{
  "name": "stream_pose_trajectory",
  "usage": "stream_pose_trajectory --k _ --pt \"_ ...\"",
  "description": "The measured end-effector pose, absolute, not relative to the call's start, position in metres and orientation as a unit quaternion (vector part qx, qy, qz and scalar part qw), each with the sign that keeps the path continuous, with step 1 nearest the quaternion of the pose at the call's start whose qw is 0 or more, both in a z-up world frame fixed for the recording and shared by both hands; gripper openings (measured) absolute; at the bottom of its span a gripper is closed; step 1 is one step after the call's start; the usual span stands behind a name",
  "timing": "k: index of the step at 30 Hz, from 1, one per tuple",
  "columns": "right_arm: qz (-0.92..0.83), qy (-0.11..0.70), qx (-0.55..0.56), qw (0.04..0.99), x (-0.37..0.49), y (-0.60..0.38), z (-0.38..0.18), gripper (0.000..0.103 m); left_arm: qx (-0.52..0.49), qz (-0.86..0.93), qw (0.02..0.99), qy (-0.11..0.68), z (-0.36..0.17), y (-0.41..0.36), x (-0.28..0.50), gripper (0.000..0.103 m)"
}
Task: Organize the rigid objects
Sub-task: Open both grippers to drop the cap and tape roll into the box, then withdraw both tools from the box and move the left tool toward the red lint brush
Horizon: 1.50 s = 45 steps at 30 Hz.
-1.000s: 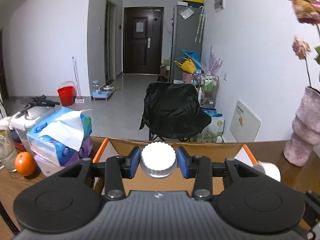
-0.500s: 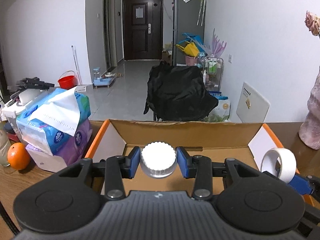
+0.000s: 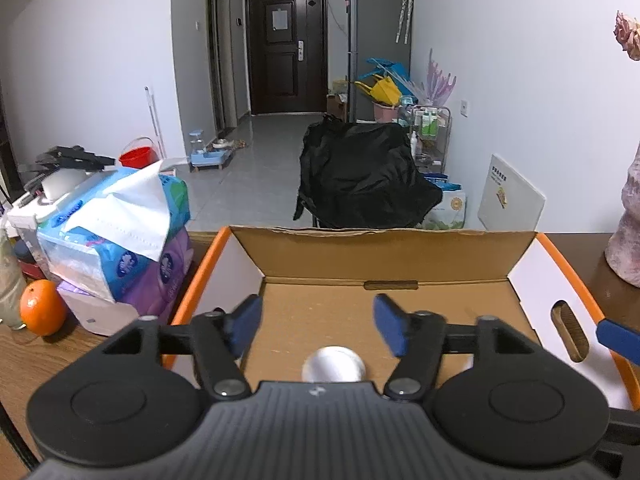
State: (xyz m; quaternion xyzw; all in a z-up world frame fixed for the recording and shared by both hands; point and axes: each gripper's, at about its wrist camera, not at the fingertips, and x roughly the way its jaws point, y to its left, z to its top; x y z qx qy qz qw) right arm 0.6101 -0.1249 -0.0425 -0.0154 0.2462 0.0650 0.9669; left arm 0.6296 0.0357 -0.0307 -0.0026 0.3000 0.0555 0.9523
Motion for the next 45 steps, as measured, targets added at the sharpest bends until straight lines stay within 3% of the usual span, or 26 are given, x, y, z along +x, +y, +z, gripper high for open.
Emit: stream_pose_trajectory --k 10,45 --pt "0.057 0.247 -0.023 0.967 0.602 -0.122 -0.042 0.102 0.005 0.062 0.957 0.284 -0.027 0.044 0.618 0.099" --pt "0.066 0.224 -0.053 0.971 0.502 -0.117 -0.035 0.103 0.003 0.038 0.962 0.270 -0.016 0.072 0.542 0.103"
